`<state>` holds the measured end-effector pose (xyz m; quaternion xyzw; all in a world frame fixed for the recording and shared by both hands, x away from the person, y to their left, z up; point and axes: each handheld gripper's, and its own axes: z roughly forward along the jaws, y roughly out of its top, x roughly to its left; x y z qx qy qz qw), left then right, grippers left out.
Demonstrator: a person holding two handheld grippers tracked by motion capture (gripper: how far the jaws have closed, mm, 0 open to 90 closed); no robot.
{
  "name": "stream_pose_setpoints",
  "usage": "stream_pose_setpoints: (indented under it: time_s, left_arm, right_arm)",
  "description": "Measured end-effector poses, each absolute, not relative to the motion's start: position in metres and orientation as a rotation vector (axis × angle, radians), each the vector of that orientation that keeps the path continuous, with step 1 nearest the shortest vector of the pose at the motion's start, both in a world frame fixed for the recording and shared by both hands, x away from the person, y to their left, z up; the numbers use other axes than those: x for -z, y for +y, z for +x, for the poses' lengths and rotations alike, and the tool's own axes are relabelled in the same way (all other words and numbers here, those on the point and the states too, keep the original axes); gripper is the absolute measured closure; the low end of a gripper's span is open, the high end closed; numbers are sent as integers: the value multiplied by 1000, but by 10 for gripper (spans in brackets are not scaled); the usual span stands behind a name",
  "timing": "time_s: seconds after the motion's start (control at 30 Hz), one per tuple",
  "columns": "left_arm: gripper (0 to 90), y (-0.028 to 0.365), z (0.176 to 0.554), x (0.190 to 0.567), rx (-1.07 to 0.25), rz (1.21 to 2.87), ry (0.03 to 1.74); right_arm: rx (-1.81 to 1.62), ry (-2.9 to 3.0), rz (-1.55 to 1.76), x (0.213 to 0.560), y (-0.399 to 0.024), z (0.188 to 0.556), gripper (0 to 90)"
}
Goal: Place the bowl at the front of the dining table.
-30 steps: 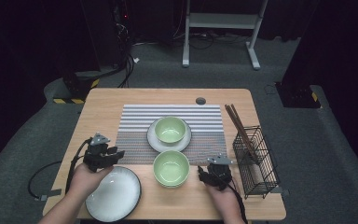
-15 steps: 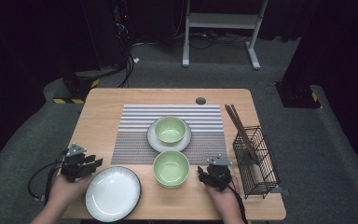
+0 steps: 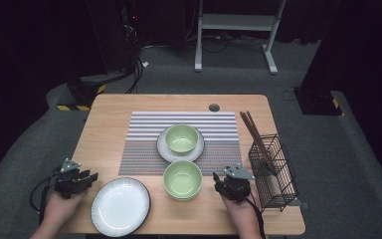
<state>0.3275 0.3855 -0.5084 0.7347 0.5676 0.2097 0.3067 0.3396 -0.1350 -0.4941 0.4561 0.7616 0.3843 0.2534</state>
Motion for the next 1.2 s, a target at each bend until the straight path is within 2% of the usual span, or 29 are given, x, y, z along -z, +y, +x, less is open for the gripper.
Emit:
stream_pose_setpoints:
  time_s: [0.27, 0.43, 0.6, 1.2]
  left_arm:
    - [561, 392, 326, 522, -592, 1882, 1501]
    - [490, 390, 324, 527, -646, 1896, 1442]
    - [475, 389, 323, 528, -659, 1883, 1440]
    - [327, 388, 323, 529, -671, 1865, 1492]
  right_arm:
    - [-1101, 2028, 1175, 477, -132, 332, 439]
    - [-1107, 2019, 1154, 473, -131, 330, 440]
    - [-1158, 1973, 1136, 467, -130, 327, 412]
    - [-1157, 1947, 1091, 444, -112, 335, 460]
